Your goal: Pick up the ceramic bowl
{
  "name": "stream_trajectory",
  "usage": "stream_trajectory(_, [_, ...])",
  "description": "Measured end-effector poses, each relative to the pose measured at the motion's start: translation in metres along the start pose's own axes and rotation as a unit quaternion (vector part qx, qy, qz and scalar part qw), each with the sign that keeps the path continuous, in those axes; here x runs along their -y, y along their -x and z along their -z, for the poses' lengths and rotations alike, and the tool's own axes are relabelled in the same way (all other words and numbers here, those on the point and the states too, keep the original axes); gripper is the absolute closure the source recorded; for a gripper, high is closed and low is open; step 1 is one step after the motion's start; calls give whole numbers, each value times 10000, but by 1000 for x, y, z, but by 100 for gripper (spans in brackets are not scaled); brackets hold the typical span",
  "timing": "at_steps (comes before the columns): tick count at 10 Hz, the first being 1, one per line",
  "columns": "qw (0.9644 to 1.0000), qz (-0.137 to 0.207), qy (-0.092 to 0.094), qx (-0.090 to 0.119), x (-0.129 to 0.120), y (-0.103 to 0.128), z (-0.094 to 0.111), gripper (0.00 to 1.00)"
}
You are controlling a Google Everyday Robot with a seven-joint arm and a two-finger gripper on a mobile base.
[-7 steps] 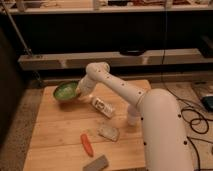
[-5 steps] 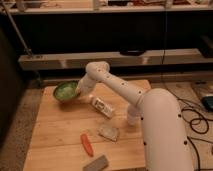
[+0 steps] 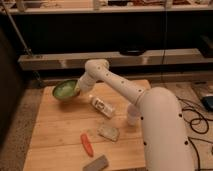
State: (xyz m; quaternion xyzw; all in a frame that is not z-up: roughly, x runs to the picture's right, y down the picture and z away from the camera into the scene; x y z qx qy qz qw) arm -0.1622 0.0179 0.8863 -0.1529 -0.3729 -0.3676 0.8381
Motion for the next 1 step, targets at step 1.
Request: stream_trajectory(1, [10000,15,8,0,1,1,2,100])
